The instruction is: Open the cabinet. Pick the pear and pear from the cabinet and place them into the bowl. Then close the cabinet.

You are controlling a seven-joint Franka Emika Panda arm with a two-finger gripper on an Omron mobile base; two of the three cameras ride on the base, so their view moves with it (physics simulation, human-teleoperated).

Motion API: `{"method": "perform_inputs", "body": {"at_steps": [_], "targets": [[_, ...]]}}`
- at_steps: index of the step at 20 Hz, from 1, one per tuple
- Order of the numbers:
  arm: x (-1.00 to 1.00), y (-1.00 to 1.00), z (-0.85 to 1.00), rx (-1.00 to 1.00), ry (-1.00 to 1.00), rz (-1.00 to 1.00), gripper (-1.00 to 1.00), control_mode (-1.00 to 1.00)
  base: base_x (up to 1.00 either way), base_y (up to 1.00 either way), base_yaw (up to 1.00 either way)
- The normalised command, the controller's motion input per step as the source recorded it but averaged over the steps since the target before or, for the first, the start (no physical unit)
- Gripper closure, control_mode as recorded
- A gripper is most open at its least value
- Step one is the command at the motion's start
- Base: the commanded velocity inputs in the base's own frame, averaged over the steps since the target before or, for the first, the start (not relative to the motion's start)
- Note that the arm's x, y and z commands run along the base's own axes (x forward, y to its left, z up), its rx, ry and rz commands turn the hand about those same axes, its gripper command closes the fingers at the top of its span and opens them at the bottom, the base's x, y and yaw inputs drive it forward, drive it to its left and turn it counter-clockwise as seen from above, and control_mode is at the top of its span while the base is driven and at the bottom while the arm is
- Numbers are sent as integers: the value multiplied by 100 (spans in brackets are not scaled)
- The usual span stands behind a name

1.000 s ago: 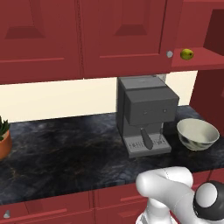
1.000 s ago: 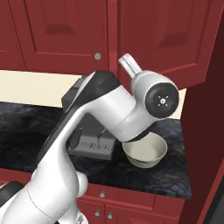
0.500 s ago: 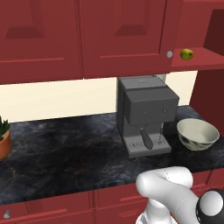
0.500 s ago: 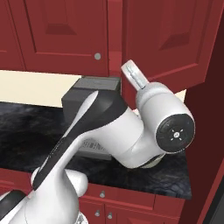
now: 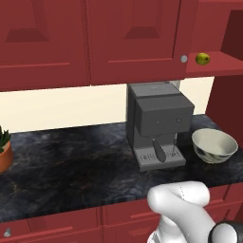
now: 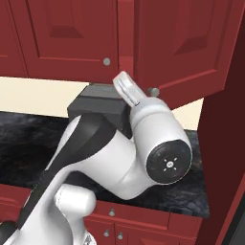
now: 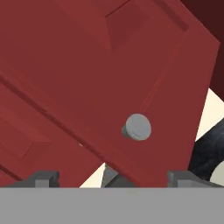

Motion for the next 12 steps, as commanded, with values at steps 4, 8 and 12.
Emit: {"method": "perform_inputs", "body": {"at_steps": [4,8,12], "targets": [[-18,58,0,-2,21,-2,-100,-100,0,0,0],[-1,53,0,-2,22,-7,-100,-100,0,0,0],[13,48,0,-3,14,-10,-100,-100,0,0,0]]}}
